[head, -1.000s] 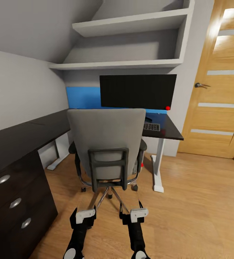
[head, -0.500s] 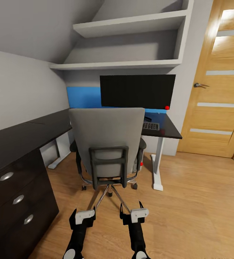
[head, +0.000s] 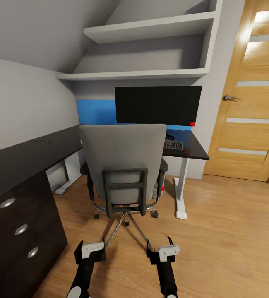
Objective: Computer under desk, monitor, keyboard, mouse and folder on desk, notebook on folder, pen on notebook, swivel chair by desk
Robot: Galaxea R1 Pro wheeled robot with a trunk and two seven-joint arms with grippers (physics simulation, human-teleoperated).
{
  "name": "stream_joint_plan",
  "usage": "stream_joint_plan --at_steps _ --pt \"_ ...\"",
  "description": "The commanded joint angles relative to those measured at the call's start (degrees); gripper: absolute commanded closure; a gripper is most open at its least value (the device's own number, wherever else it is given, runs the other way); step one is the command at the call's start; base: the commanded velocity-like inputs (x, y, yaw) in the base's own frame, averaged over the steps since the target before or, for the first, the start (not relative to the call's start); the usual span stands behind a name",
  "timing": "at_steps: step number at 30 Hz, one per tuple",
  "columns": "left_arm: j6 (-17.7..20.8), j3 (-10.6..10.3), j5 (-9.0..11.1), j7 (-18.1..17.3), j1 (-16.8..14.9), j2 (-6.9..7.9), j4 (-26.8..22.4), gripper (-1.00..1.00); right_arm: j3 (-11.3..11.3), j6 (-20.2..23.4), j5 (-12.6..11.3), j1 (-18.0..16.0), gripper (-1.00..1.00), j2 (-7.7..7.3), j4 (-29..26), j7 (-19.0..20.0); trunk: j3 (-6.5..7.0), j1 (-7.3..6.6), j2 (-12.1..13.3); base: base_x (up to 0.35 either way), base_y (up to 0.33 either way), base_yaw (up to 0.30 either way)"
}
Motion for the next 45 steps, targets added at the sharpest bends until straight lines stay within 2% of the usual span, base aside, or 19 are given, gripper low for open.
stream_joint_plan --at_steps 1,10,20,25,30,33,36,37,38,45 --pt "-0.26 -0.29 0.59 0.32 -0.05 0.2 0.03 -1.0 0.48 -0.6 -0.32 -0.08 -1.0 -0.28 0.33 -0.46 0.13 -0.23 0.38 0.0 0.0 0.0" --pt "-0.24 0.61 1.67 0.26 -0.05 0.7 0.04 -1.0 0.44 -2.52 -0.58 -0.08 -1.0 -3.37 3.55 -0.54 1.74 -2.21 3.99 0.0 0.0 0.0" --pt "-0.24 1.58 2.0 0.22 -0.05 1.86 1.9 -1.0 0.4 -4.76 -0.72 -0.03 -1.0 -4.37 9.36 -0.61 3.54 -4.41 8.0 0.0 0.0 0.0" --pt "-0.24 3.12 2.02 0.16 -0.05 2.13 4.38 -1.0 0.42 -5.08 -0.77 0.06 -1.0 -4.28 11.53 -0.55 4.43 -5.5 10.0 0.0 0.0 0.0" --pt "-0.24 5.58 2.03 -0.16 -0.05 2.18 7.17 -1.0 0.4 -5.26 -1.0 0.09 -1.0 -4.11 14.23 -0.46 5.33 -6.6 12.01 0.0 0.0 -0.007" --pt "-0.24 5.87 2.03 -0.2 -0.05 2.18 7.7 -1.0 0.4 -5.28 -2.29 0.09 -1.0 -4.09 14.62 -0.45 5.87 -7.26 13.21 0.0 0.0 -0.063" --pt "-0.24 6.03 2.03 -0.22 -0.05 2.17 7.98 -1.0 0.45 -5.3 -4.58 0.1 -1.0 -4.05 14.83 -0.47 6.41 -7.92 14.41 0.0 0.0 -0.084" --pt "-0.22 6.11 2.03 -0.25 -0.05 2.17 8.13 -1.0 0.5 -5.32 -5.96 0.11 -1.0 -3.89 14.91 -0.54 6.59 -8.14 14.82 0.0 0.0 -0.084" --pt "-0.2 6.31 2.06 -0.27 -0.05 2.17 9.86 -1.0 0.52 -5.28 -8.02 0.22 -1.0 -2.13 15.12 -0.74 6.77 -8.36 15.22 0.0 0.0 -0.18" --pt "-0.27 6.5 2.12 -0.24 -0.05 2.19 13.25 -1.0 0.48 -5.23 -8.49 0.26 -1.0 -0.84 15.59 -1.32 8.02 -9.9 18.02 0.0 0.0 -0.231"
